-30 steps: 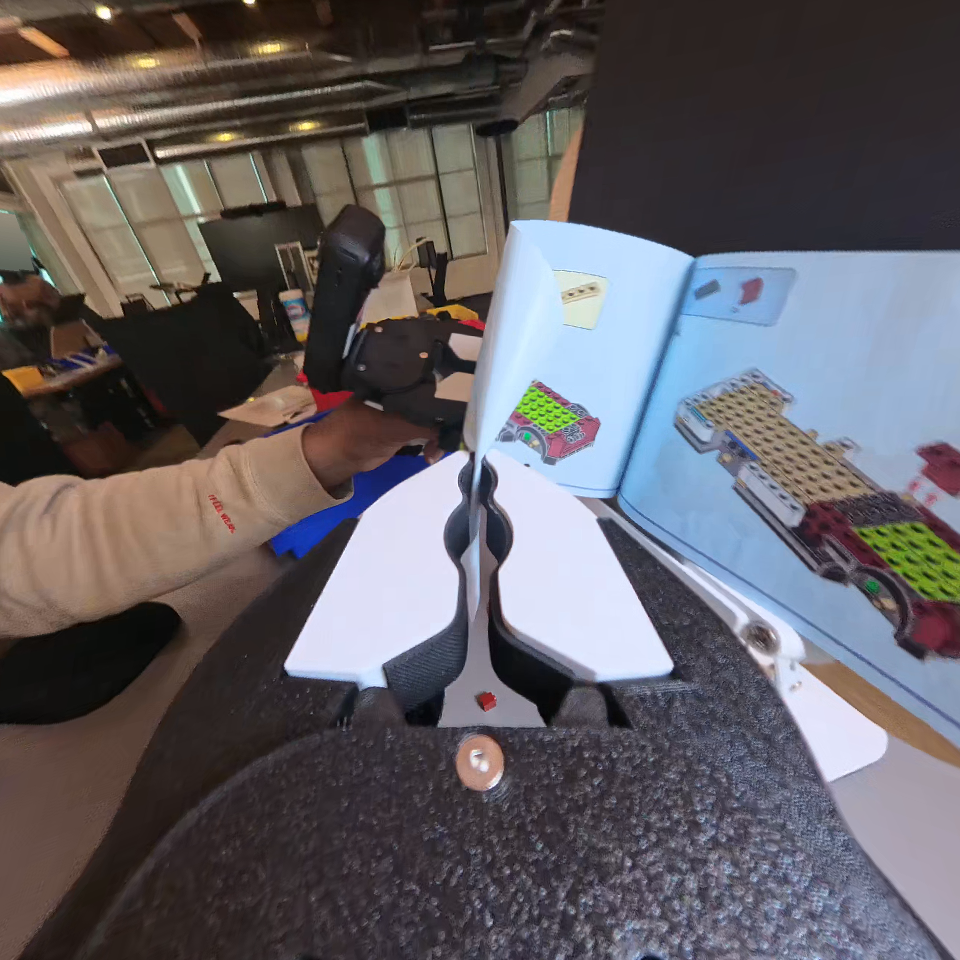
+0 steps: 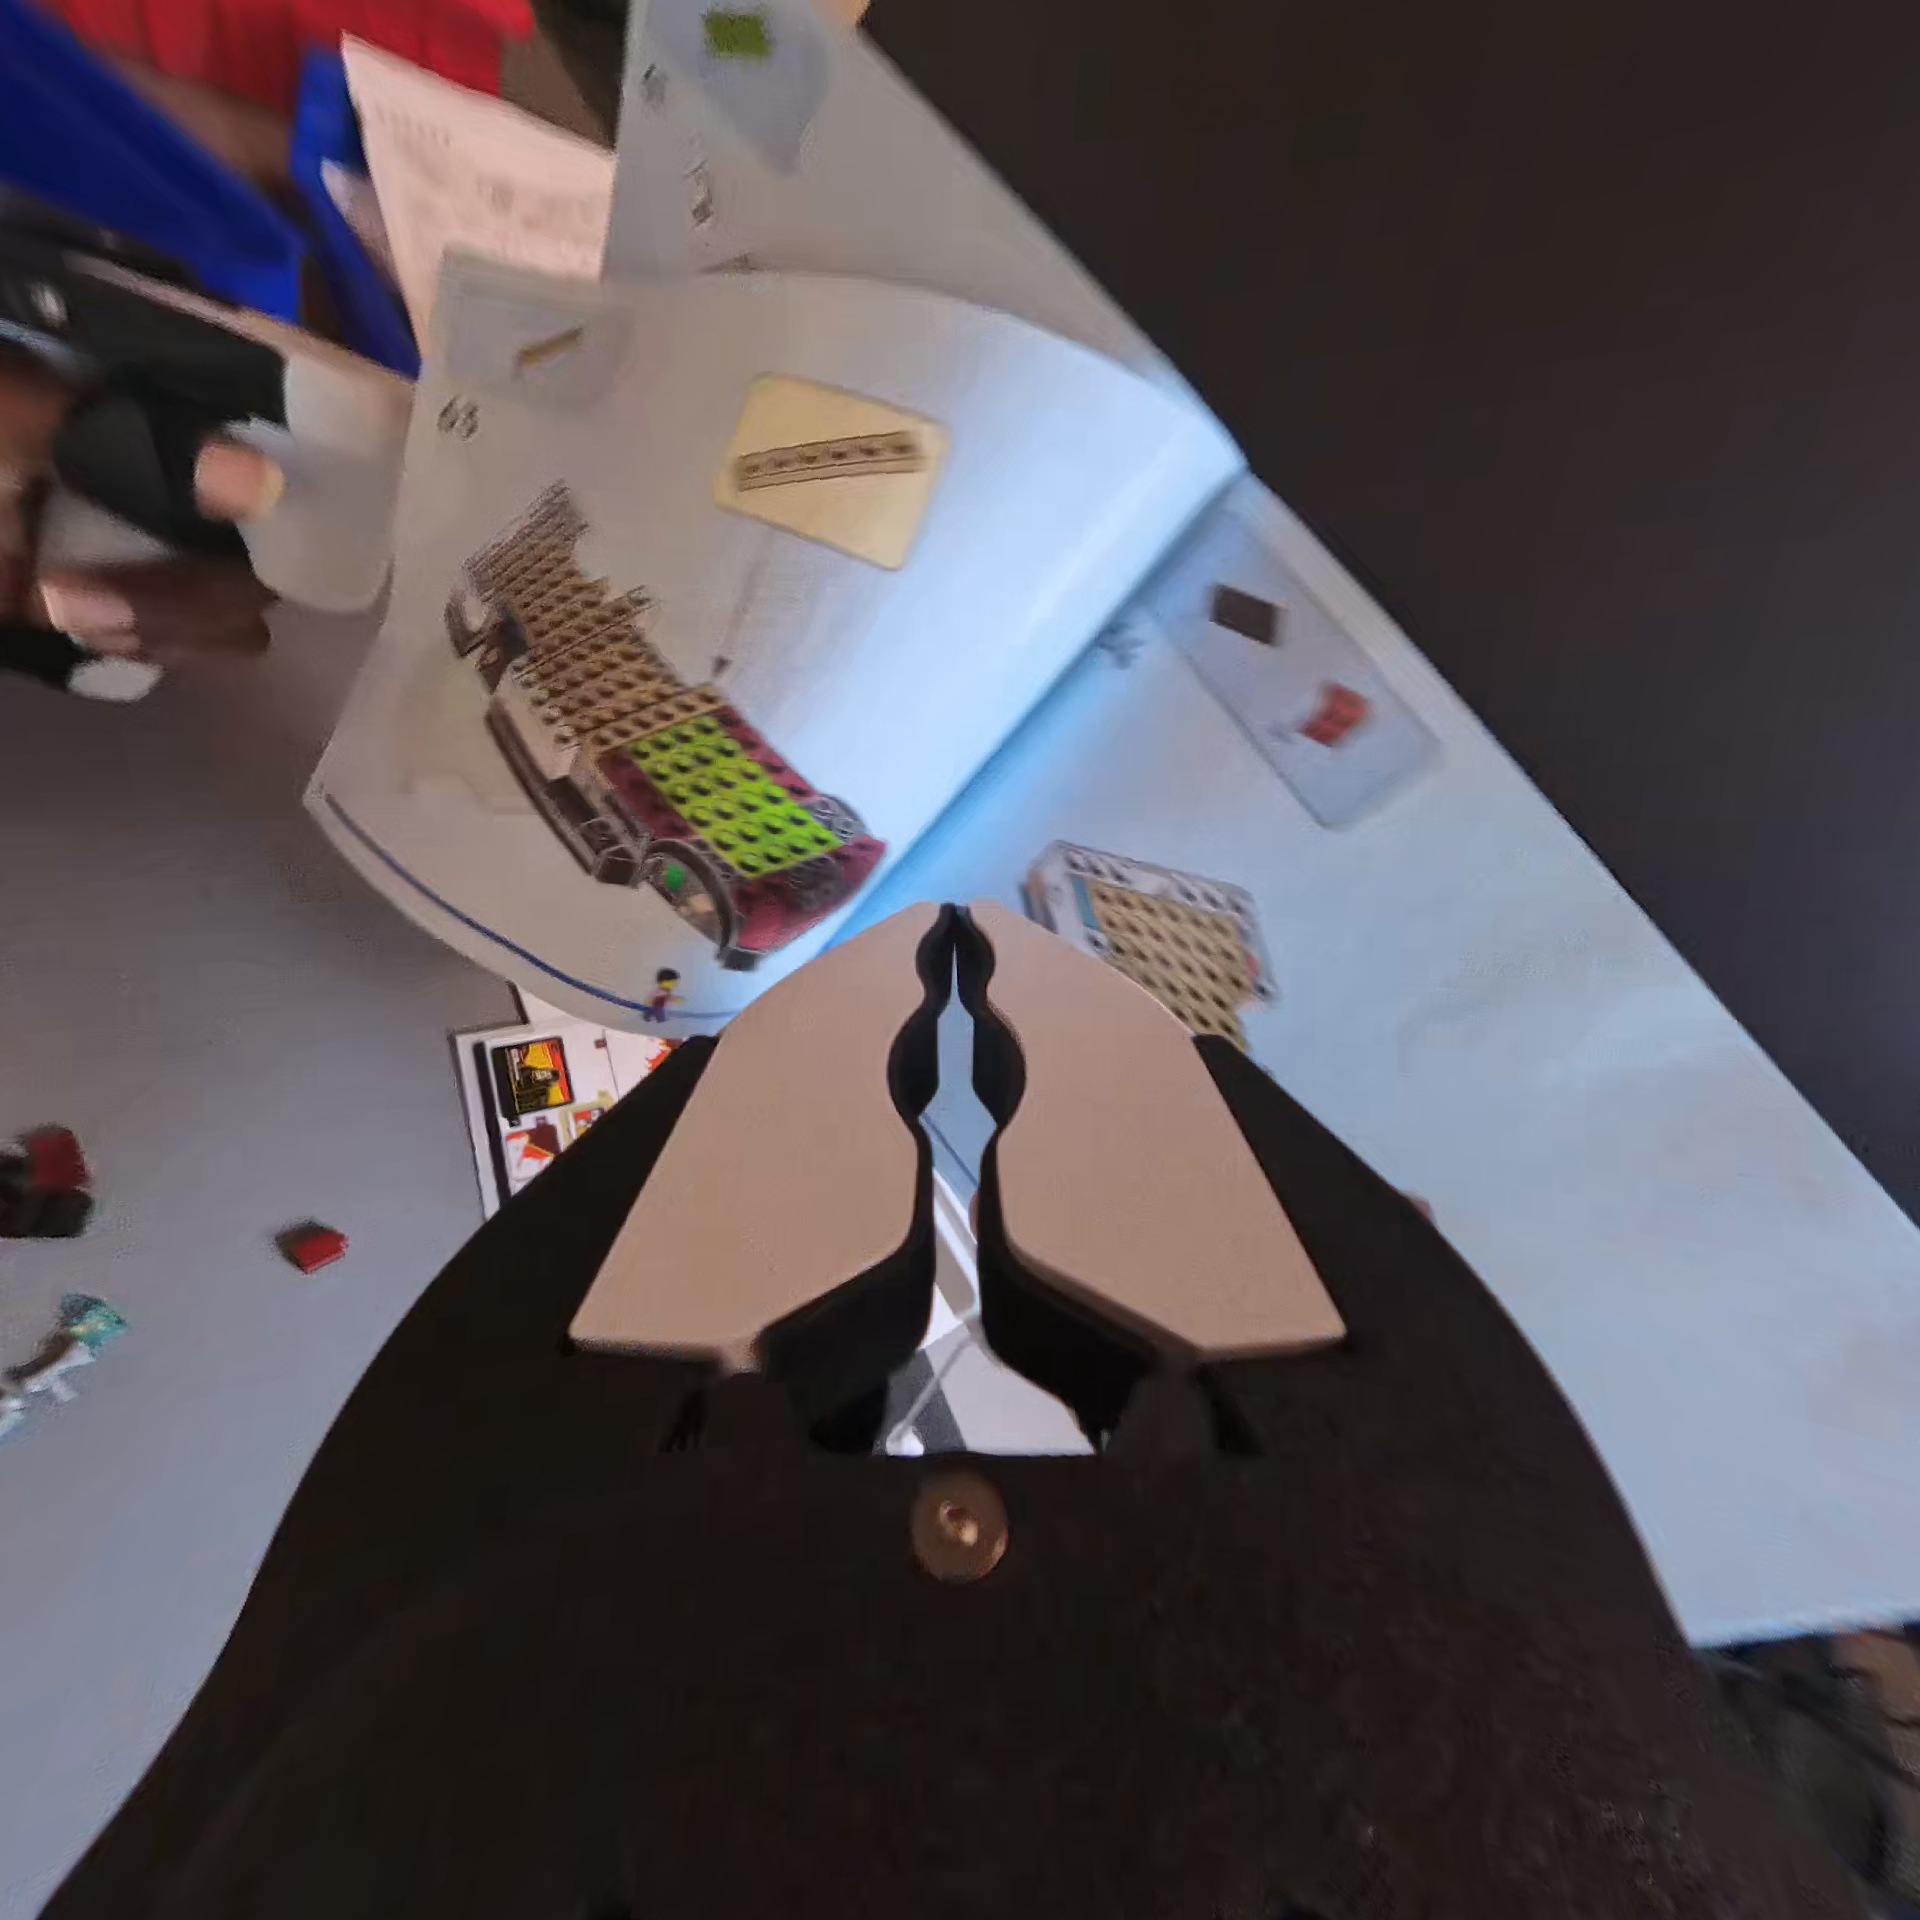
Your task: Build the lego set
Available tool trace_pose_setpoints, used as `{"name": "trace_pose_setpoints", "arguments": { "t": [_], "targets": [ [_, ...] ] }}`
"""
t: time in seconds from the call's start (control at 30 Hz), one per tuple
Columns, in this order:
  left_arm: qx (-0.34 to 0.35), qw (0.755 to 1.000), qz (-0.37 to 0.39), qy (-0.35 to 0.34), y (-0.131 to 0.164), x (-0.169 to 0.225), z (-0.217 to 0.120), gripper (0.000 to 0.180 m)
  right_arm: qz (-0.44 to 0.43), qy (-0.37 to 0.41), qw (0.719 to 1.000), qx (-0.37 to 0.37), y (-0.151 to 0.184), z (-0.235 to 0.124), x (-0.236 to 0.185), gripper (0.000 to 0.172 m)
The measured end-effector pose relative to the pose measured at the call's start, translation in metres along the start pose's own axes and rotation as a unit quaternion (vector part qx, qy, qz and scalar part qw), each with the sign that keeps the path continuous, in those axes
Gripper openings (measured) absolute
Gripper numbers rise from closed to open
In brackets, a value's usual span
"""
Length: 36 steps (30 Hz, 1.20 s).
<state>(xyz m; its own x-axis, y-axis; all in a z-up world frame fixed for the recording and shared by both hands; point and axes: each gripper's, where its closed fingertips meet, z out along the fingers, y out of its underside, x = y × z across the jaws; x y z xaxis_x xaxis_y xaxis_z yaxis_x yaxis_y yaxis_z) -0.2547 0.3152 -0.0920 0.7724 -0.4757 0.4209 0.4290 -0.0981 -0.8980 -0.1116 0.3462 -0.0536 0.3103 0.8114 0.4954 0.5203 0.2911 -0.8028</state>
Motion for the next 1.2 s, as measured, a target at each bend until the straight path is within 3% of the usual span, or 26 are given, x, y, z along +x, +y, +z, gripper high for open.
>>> {"name": "trace_pose_setpoints", "arguments": {
  "t": [0.13, 0.27, 0.53, 0.7, 0.87, 1.07, 1.13, 1.2],
  "targets": [
    [0.032, 0.996, -0.057, 0.058, 0.008, 0.000, -0.006, 0.005, -0.068, 0.010, 0.997, -0.035, -0.011, 0.034, -0.021, 0.000],
    [0.071, 0.980, -0.145, 0.116, 0.016, 0.000, -0.010, 0.003, -0.048, 0.014, 0.997, -0.053, -0.021, 0.048, -0.027, 0.000],
    [0.141, 0.930, -0.300, 0.158, 0.029, -0.002, -0.010, 0.003, -0.033, 0.033, 0.997, -0.069, -0.033, 0.063, -0.038, 0.000],
    [0.147, 0.915, -0.335, 0.168, 0.033, 0.000, -0.012, 0.002, 0.027, 0.019, 0.998, -0.052, -0.040, 0.074, -0.041, 0.000],
    [0.143, 0.906, -0.362, 0.164, 0.043, 0.002, -0.012, 0.000, 0.162, -0.018, 0.987, -0.008, -0.054, 0.076, -0.036, 0.000],
    [0.123, 0.940, -0.297, 0.117, 0.034, 0.007, -0.013, 0.000, 0.065, 0.000, 0.997, -0.031, -0.048, 0.078, -0.045, 0.000],
    [0.137, 0.930, -0.322, 0.115, 0.036, 0.008, -0.017, 0.004, 0.057, -0.011, 0.998, -0.019, -0.051, 0.076, -0.049, 0.000],
    [0.125, 0.923, -0.346, 0.112, 0.043, 0.008, -0.014, 0.023, 0.056, -0.012, 0.998, -0.005, -0.053, 0.070, -0.050, 0.000]
  ]
}}
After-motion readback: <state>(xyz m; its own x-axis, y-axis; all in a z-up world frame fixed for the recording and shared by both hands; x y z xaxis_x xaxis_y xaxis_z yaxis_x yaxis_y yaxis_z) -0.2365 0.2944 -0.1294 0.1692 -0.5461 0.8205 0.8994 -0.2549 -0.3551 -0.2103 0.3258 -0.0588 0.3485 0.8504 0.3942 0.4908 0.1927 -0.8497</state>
